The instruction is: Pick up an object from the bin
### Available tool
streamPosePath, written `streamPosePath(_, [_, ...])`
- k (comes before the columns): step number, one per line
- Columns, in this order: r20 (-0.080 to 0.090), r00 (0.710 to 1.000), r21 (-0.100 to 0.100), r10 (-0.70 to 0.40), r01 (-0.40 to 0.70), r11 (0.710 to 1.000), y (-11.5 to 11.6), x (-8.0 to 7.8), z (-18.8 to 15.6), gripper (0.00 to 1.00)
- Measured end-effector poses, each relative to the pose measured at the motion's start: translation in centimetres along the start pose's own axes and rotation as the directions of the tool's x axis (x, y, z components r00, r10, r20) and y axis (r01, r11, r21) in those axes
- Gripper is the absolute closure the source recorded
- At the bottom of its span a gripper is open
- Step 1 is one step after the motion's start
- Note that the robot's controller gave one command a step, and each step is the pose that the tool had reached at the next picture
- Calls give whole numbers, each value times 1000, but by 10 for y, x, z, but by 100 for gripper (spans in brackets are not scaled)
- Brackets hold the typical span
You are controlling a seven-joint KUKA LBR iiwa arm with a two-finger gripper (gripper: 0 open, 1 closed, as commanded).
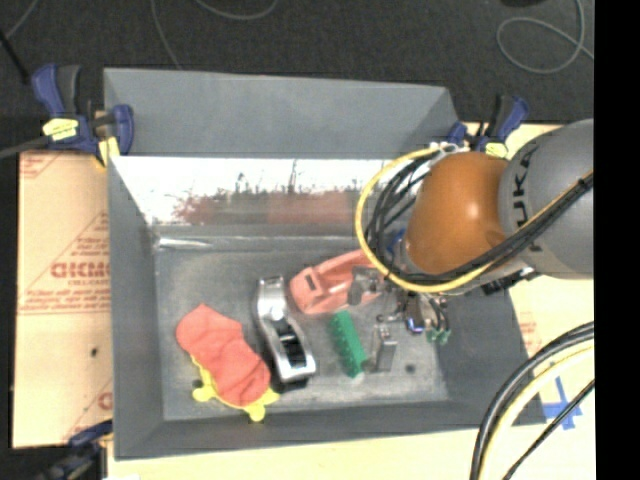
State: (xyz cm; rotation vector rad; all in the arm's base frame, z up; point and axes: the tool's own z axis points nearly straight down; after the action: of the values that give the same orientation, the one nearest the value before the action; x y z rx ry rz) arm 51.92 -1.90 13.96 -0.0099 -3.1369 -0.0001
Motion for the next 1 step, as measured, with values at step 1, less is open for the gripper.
streamPosePath(1, [7, 1000, 0, 0, 0, 1000, 0, -1, -4, 0])
